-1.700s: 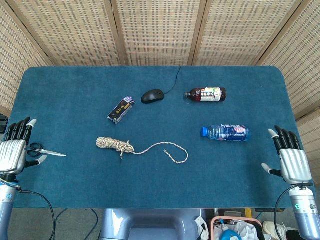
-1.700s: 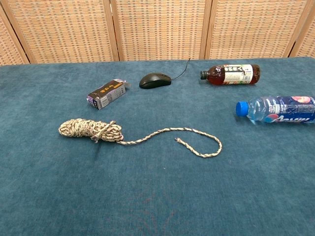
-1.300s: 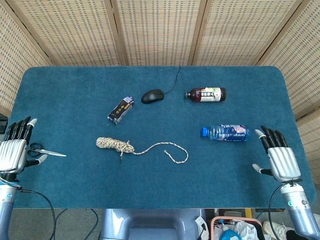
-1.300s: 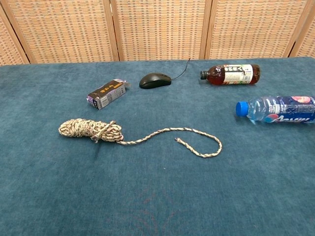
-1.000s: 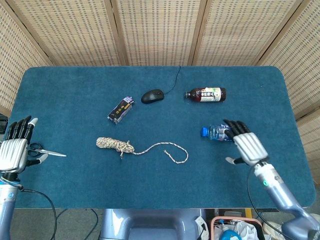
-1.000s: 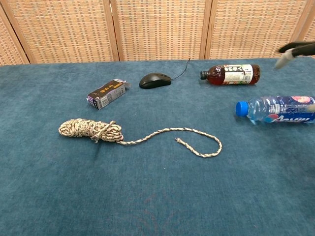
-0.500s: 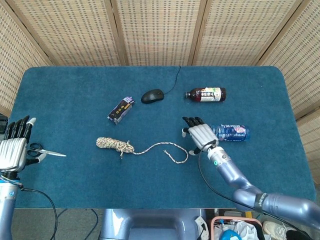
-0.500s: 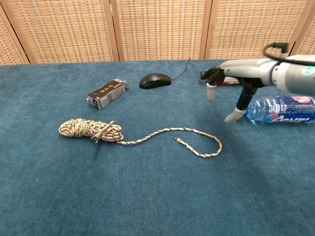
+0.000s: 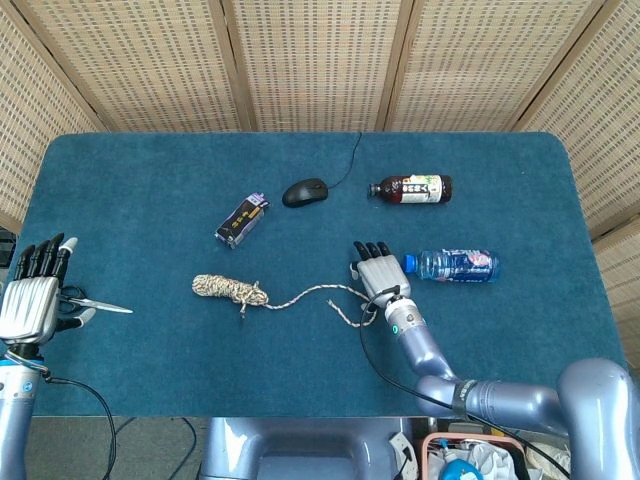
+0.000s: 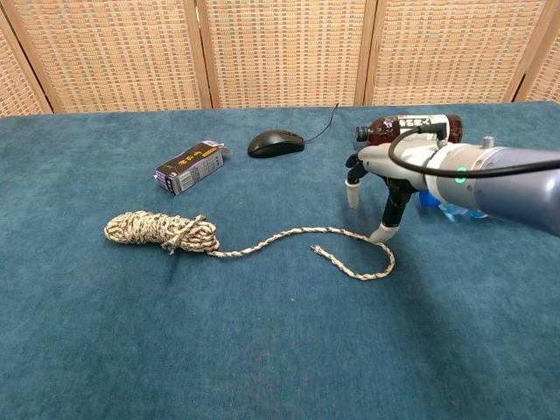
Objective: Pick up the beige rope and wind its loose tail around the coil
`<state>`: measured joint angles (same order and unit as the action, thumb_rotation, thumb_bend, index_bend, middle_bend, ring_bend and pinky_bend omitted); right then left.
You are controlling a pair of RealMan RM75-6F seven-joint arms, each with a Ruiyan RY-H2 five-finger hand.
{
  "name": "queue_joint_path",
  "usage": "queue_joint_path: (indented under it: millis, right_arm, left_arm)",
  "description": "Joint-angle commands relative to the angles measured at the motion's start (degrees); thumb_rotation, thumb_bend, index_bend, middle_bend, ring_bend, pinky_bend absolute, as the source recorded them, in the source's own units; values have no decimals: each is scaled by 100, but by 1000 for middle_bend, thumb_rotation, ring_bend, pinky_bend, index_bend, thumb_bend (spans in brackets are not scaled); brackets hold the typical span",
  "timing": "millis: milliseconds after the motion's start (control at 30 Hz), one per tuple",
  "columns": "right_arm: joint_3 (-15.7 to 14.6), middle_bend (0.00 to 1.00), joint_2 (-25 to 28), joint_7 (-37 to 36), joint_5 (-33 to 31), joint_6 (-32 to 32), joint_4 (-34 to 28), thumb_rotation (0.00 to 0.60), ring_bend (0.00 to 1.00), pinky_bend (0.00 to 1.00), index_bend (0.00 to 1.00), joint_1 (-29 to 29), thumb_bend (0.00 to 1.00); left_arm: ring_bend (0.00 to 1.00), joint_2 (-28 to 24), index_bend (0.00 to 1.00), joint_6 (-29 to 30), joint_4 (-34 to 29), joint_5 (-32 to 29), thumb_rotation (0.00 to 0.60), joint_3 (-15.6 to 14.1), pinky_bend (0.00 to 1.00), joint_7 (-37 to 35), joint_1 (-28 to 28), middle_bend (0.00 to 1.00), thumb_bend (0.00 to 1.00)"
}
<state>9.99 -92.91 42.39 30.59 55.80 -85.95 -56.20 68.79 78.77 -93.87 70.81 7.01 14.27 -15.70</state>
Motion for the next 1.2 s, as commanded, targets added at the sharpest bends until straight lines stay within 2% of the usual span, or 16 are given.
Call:
queue_joint_path:
  millis: [33, 400, 533, 800, 1200]
  right_arm:
    - [-73, 0, -152, 84, -81, 134, 93, 600, 0, 0, 380, 3, 169]
    - [-31, 0, -685, 228, -326, 476, 535, 600, 0, 0, 396, 56, 186]
    - [-39, 0, -692, 383, -466, 480, 558, 600, 0, 0, 406, 56, 194]
    - [-86, 0, -638, 603, -523, 556, 571, 600, 0, 0, 491, 110, 251]
    - [-60, 0, -672, 802, -683, 481, 594, 600, 0, 0, 495, 129, 281]
  left_arm:
    - [0, -1, 0, -22, 3, 3, 600, 3, 0, -3, -3, 0, 11]
    - [0, -21, 0, -93, 3, -3, 600, 29, 0, -36, 4, 0, 11]
    - [0, -28, 0, -129, 7, -23, 600, 45, 0, -55, -1, 0, 11]
    - [0, -41, 0, -180, 0, -30, 600, 58, 0, -82, -3, 0, 11]
    - [0, -75, 0, -181, -40, 9, 600, 64, 0, -115, 19, 0, 11]
